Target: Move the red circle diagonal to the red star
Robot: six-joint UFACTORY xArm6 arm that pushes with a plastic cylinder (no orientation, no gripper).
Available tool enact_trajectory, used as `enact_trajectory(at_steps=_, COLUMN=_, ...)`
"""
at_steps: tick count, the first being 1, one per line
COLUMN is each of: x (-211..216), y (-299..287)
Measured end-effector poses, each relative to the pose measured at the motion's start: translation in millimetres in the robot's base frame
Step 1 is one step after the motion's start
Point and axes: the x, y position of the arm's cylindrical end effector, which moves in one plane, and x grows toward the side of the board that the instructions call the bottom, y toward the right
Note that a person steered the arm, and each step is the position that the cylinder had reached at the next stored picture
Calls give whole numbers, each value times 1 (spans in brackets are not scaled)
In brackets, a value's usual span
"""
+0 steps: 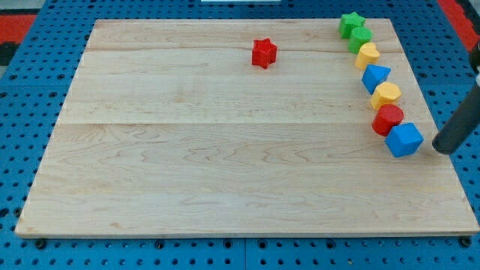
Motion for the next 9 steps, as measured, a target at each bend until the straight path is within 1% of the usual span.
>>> enact_trajectory(at_steps=2, x=-11, y=1)
enact_trajectory(at_steps=3, x=-35, y=0)
enact_trajectory(at_steps=4, x=-35, y=0)
enact_trajectory(at_steps=5, x=-56, y=-8)
enact_trajectory(at_steps=6, x=-62, y=-21)
enact_trajectory(at_steps=7, x=-62, y=-21)
enact_trajectory(at_steps=8, x=-48, y=-21)
enact_trajectory(at_steps=9, x=-48, y=-21)
